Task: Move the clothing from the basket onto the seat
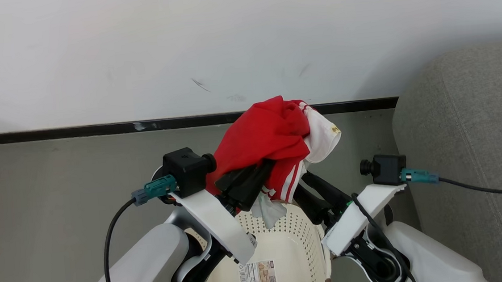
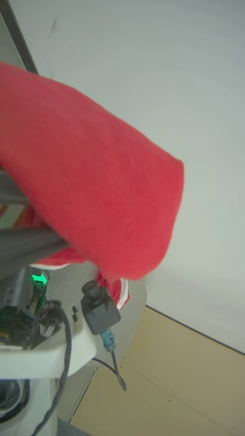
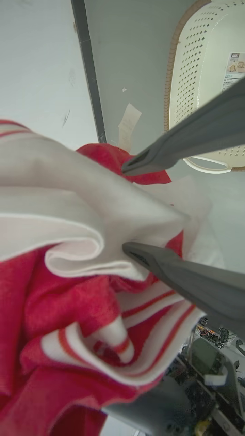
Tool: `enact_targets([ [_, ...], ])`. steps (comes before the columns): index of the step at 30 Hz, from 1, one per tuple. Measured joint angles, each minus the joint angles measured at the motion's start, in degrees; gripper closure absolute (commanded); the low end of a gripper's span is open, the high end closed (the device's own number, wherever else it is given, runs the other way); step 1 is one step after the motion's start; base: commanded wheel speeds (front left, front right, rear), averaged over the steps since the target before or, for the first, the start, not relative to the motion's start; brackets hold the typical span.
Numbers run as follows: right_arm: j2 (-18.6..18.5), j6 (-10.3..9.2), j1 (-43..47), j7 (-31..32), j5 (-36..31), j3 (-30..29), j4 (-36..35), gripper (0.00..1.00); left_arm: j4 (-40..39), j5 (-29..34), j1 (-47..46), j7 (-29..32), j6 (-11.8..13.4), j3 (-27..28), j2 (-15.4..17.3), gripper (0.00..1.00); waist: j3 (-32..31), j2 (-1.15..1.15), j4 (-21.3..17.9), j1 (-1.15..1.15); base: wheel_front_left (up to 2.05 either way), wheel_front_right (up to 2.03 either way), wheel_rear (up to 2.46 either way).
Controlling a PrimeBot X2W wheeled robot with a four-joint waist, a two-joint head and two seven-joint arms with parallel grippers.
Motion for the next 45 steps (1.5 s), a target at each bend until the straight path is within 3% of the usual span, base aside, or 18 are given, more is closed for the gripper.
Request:
enact_targets([
  [10,-3.3,0.0,-4.1,0.1,2.6,3.4,-1.4,0.0,-0.4,-0.2,0.0,0.5,0.1,0.0,0.5,1.0,0.0,0.0,0.3,0.0,0.0,0.0,0.0],
  [11,-3.7,0.0,-4.3,0.0,2.7,3.9,-1.4,0.08,-0.4,-0.3,0.0,0.5,0.1,0.0,0.6,1.0,-0.1,0.0,0.3,0.0,0.0,0.0,0.0],
  [12,-4.0,0.0,-4.7,0.0,2.9,4.3,-1.4,0.56,-0.5,-0.3,0.0,0.5,0.1,0.0,0.7,1.0,-0.1,0.0,0.2,0.0,0.0,0.0,0.0],
  [13,-4.3,0.0,-5.2,-0.1,2.9,4.6,-1.4,0.56,-0.5,-0.3,0.0,0.5,0.2,0.0,0.8,1.0,-0.1,0.0,0.2,0.0,0.0,0.0,0.0],
  [14,-4.6,0.0,-5.7,-0.1,3.0,4.9,-1.4,1.0,-0.6,-0.3,0.0,0.5,0.5,0.1,0.8,1.0,-0.1,0.0,0.2,0.0,0.0,0.0,0.0],
  [35,-9.5,0.0,-7.5,-1.8,2.2,7.3,-2.6,1.0,0.1,-0.3,1.6,0.9,1.6,0.4,2.5,1.0,-0.5,0.0,-1.5,0.0,0.0,0.0,0.0],
  [45,-11.3,0.0,-7.5,-1.9,-1.5,1.8,-5.1,1.0,1.1,-0.3,2.4,1.0,1.9,0.1,2.8,1.0,-1.1,0.0,-3.0,0.0,0.0,0.0,0.0],
])
